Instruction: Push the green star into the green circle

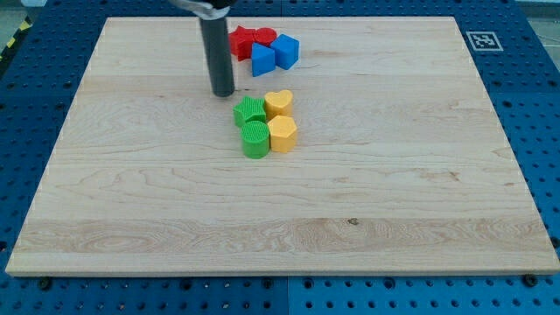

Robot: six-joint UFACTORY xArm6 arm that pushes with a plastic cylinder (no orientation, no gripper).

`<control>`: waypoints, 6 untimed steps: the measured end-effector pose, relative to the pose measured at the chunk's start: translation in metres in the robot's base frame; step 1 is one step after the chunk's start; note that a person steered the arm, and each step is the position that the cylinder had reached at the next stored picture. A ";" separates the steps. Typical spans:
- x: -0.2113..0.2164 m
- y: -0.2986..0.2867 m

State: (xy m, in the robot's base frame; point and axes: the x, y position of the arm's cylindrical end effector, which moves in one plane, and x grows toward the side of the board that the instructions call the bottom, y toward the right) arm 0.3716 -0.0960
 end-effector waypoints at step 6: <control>0.056 0.034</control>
